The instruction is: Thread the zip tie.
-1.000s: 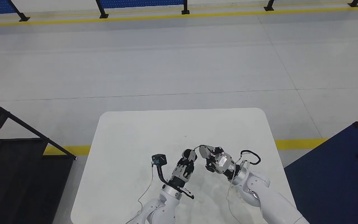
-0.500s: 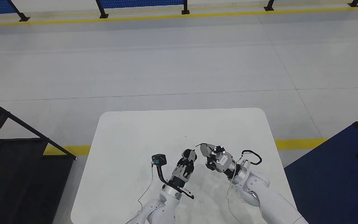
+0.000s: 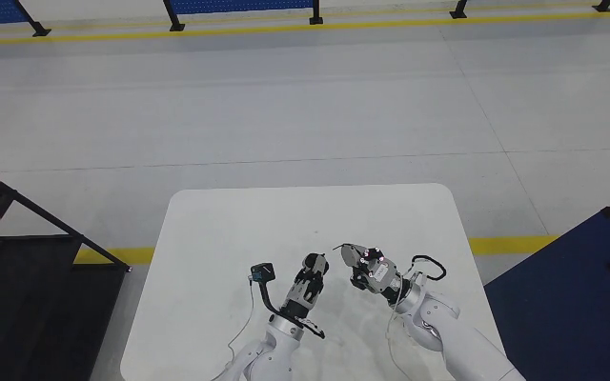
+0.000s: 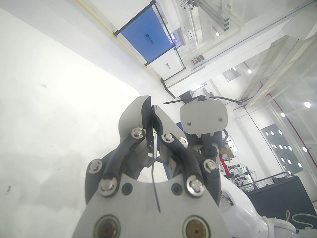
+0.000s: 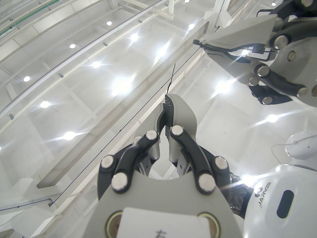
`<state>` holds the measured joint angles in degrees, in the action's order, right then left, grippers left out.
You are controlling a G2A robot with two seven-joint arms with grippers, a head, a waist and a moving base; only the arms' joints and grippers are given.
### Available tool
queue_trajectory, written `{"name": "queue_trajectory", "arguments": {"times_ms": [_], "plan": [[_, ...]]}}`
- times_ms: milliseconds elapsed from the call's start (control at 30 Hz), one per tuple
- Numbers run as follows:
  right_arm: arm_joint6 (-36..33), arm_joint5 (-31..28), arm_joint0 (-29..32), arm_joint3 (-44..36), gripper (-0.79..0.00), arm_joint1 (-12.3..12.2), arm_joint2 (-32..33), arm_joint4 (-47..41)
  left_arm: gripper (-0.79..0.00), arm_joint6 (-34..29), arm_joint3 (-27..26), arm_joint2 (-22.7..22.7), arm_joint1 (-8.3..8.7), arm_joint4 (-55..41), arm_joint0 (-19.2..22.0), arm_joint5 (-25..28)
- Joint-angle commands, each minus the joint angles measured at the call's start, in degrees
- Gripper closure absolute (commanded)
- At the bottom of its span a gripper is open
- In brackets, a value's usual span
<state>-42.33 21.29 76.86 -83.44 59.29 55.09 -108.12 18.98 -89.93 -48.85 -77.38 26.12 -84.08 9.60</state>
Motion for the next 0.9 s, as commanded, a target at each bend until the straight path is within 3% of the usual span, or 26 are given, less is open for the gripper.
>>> {"name": "queue_trajectory", "arguments": {"times_ms": [0,867], "plan": [[0.0,0.0,0.0,0.0,0.000,0.0,0.0,0.0,0.000,0.0,0.0,0.0,0.00,0.0,0.0,0.0],[1.5,4.3,0.9,0.3,0.000,2.2,1.6,1.9,0.000,0.0,0.0,0.0,0.00,0.0,0.0,0.0]]}}
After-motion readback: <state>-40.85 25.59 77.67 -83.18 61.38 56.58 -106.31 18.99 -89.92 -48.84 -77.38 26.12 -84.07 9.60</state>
